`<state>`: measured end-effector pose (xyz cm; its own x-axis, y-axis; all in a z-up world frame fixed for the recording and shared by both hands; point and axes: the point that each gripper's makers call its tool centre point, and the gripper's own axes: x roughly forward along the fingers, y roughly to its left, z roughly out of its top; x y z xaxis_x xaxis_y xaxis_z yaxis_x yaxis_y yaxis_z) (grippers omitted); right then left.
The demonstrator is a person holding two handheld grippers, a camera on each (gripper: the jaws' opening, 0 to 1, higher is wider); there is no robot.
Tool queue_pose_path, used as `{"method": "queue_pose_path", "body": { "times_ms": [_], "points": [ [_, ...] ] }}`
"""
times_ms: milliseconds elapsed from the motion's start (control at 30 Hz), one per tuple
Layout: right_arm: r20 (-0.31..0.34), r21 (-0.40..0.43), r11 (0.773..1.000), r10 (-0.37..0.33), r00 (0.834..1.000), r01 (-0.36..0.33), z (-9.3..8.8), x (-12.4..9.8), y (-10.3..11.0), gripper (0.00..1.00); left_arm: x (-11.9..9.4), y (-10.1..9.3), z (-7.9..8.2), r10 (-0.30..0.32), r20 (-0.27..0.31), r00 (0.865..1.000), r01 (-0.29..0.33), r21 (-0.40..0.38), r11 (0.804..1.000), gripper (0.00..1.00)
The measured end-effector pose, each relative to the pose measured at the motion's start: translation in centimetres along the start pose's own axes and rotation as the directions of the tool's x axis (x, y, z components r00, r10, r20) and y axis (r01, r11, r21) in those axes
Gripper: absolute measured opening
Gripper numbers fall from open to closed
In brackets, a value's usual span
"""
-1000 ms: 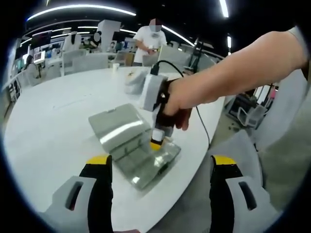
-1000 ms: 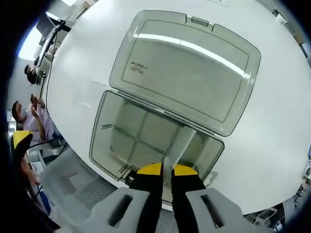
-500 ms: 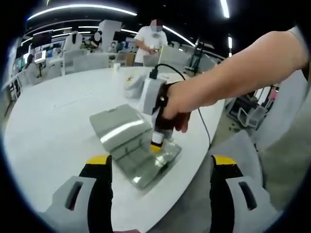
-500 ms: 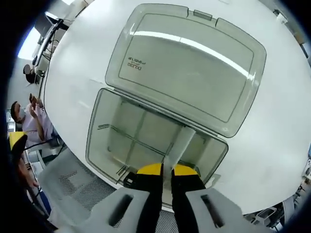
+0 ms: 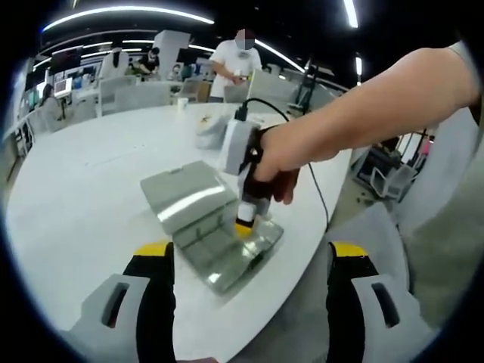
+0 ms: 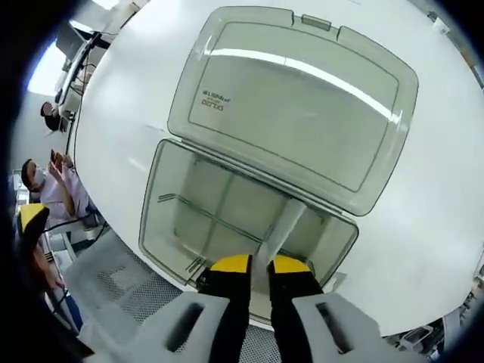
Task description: Insert the divider into the dual guide fixture by aligning both edges with the guide slots and pushing it downward to the bottom, including one-sided entry, uneven engagement, binding, and posture correction.
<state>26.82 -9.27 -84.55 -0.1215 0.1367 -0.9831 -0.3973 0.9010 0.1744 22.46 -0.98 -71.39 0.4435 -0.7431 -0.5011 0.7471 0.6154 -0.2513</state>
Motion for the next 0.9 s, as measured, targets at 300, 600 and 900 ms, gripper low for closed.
{"method": "queue_pose_path", "body": {
  "times_ms": [300,600,900],
  "points": [
    [0.027,0.081,0.992,0.092,0.995,-0.093,0.3,-1.5,0.1,0.14,0.1,-0.1,0.3,-0.002,0.005,1.000,0.002,0.004,1.000,0.81],
    [0.092,0.154,0.969,0.180,0.979,-0.192,0.2,-3.7,-0.8,0.10,0.0,0.0,0.5,-0.001,0.013,1.000,0.001,0.003,1.000,0.81],
    [0.094,0.130,0.968,0.204,0.974,-0.215,-1.6,-3.8,-1.2,0.02,0.1,-0.1,0.5,-0.005,0.010,1.000,0.004,0.006,1.000,0.81]
  ]
}}
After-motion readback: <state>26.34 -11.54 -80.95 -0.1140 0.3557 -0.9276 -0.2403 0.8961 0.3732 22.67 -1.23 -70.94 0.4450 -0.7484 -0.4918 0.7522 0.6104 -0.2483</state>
